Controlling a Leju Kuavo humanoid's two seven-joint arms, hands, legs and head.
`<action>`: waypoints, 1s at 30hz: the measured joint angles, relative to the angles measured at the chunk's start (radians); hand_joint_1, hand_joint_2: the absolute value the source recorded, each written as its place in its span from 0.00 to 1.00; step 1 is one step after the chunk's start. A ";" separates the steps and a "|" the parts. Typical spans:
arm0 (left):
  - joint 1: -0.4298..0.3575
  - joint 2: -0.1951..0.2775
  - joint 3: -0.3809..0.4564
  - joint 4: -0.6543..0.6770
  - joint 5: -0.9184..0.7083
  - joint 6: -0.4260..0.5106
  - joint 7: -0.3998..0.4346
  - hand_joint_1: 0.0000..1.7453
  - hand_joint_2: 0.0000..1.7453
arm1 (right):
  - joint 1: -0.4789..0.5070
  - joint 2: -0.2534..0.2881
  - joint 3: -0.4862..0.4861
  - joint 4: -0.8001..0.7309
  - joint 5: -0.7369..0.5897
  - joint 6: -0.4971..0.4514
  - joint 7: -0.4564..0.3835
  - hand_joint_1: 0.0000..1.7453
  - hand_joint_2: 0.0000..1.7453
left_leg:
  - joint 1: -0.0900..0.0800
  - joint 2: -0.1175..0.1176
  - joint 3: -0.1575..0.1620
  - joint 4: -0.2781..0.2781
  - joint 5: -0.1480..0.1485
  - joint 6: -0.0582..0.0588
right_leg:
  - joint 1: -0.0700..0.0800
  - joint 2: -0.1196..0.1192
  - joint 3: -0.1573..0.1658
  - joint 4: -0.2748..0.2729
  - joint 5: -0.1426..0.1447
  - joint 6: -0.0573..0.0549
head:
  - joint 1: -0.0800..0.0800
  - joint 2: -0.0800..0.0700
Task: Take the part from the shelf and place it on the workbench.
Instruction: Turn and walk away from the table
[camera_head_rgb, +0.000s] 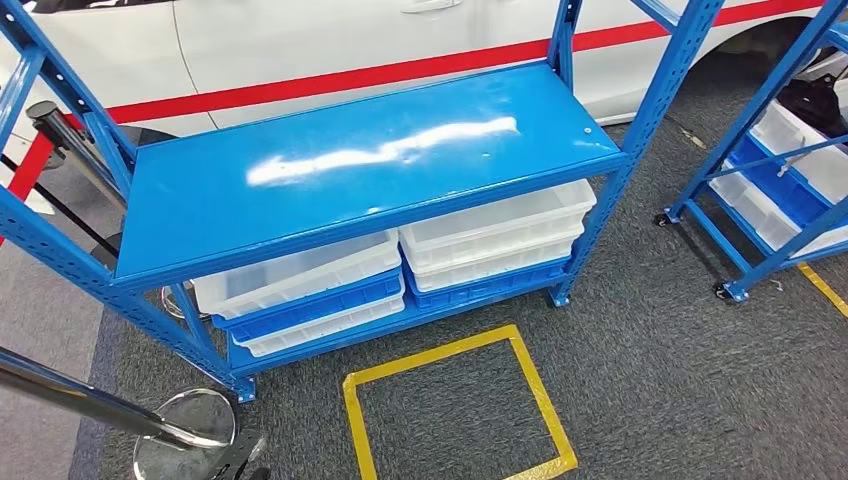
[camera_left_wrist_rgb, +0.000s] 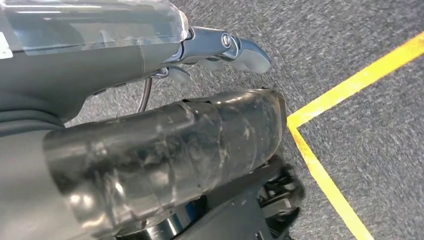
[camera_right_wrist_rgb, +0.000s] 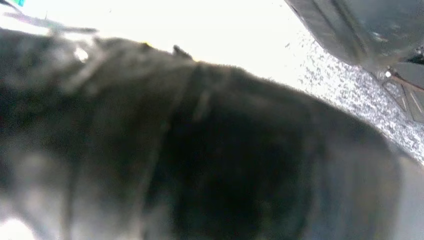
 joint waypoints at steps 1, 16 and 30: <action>0.000 0.000 0.000 0.000 0.000 0.000 0.000 0.00 0.00 | -0.001 0.000 0.000 0.000 0.000 0.000 0.000 0.00 0.00 | -0.006 0.012 0.038 -0.070 0.034 0.011 | 0.003 -0.010 0.003 0.000 -0.002 -0.001 | 0.000 0.000; -0.003 0.000 -0.002 0.001 0.000 0.002 0.000 0.00 0.00 | 0.002 0.005 0.000 0.000 0.000 0.000 0.000 0.00 0.00 | -0.019 -0.062 0.132 -0.262 0.101 0.058 | -0.006 0.059 -0.082 0.172 -0.053 0.045 | 0.003 0.000; -0.003 0.000 -0.005 0.001 0.000 0.002 0.000 0.00 0.00 | 0.001 0.006 0.000 0.000 0.000 0.000 0.000 0.00 0.00 | 0.000 -0.003 -0.017 0.009 -0.010 -0.010 | -0.013 0.003 0.005 -0.025 0.018 0.007 | -0.004 0.000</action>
